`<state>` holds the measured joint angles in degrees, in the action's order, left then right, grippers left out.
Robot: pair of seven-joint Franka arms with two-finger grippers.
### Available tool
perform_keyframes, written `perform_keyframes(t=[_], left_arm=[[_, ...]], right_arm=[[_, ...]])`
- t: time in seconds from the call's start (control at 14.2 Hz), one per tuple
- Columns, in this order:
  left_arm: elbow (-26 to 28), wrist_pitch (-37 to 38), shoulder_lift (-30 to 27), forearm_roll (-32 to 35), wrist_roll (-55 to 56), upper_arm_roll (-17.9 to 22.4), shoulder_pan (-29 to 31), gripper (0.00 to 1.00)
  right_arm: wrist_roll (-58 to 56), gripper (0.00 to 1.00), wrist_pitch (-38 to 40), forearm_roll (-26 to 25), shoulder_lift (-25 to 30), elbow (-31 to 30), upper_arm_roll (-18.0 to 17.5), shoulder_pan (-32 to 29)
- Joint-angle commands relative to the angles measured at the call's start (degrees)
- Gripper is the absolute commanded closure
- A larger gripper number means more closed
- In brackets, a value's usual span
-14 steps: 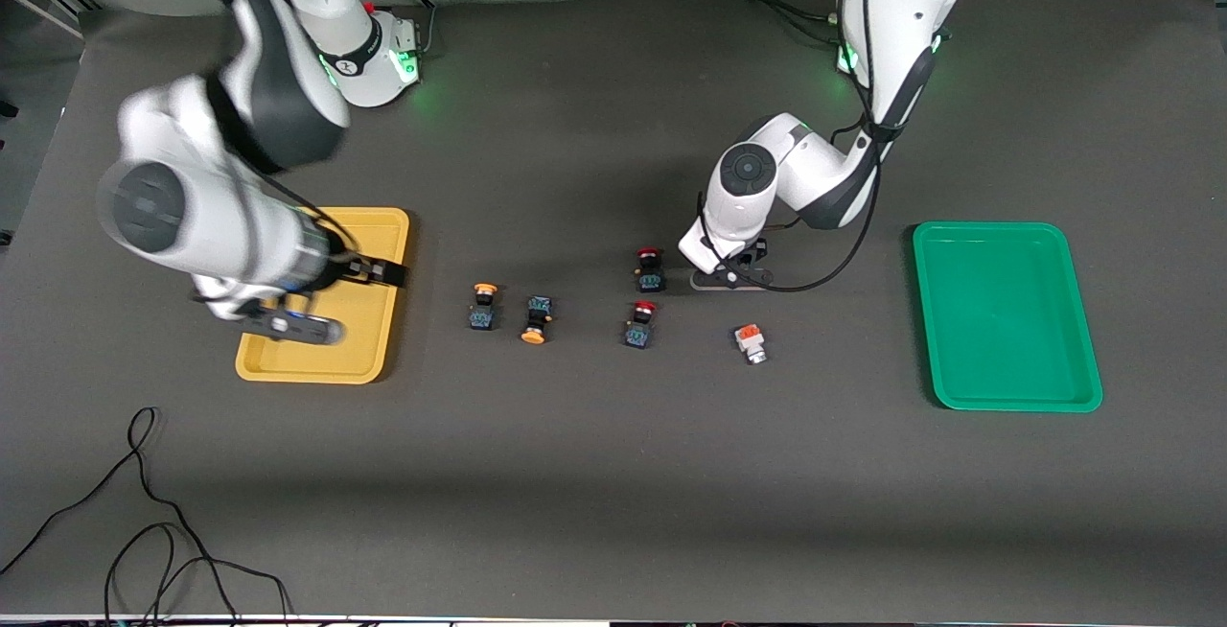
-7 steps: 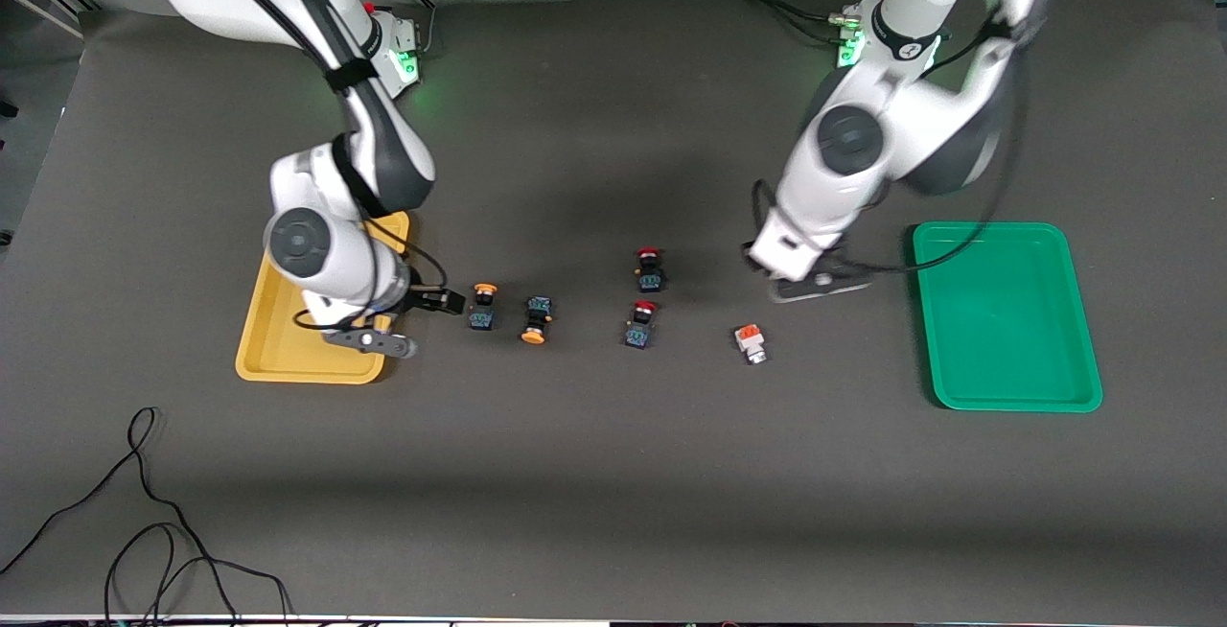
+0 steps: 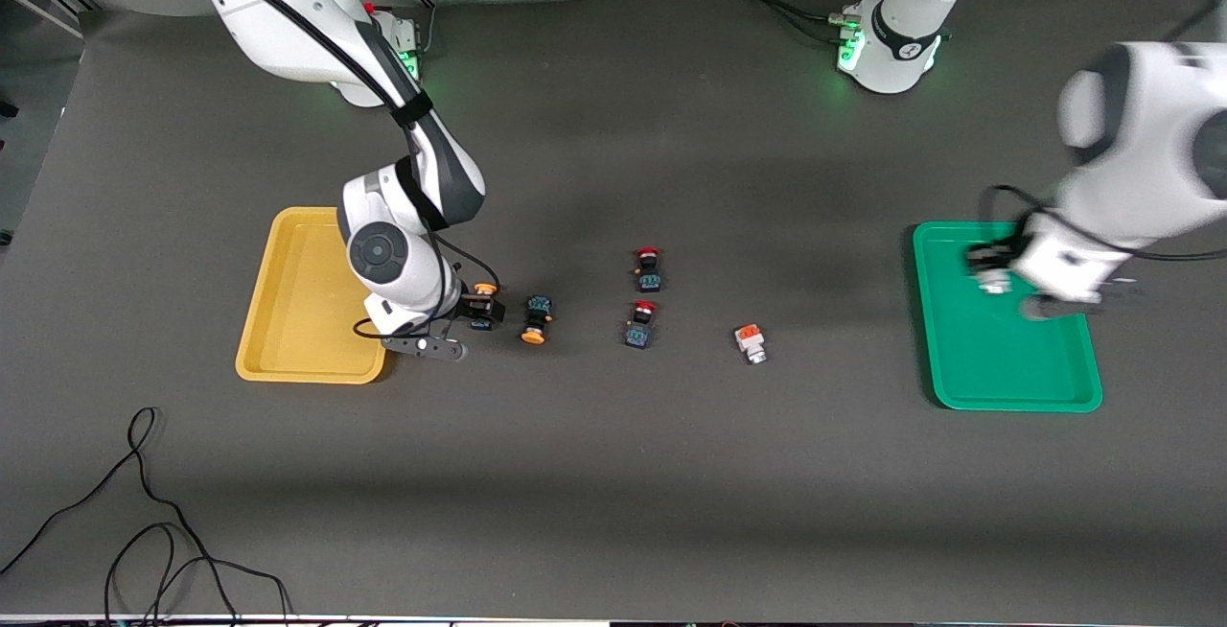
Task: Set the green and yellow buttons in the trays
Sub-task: 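Place the green switch in the green tray while the right gripper lifts the yellow switch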
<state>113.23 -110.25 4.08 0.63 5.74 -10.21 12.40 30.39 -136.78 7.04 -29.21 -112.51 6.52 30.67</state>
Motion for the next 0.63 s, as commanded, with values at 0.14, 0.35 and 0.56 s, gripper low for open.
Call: perform_keyframes(t=[0.14,0.35,0.56], left_arm=[[8.2,-16.0,4.9,2.5,-8.0,-1.1,6.1,1.00],[16.0,-35.8,12.5,6.1,-7.9,-0.7,6.6,1.00],[16.5,-39.4,15.2,7.9,-8.1,-0.5,7.0,0.93]], right_arm=[[1.3,0.00,-4.2,0.7,-3.5,0.5,0.6,2.5],[2.1,0.46,-5.3,0.7,-4.5,0.4,0.7,3.1],[2.1,1.00,-5.0,0.7,-3.8,0.4,0.7,2.9]])
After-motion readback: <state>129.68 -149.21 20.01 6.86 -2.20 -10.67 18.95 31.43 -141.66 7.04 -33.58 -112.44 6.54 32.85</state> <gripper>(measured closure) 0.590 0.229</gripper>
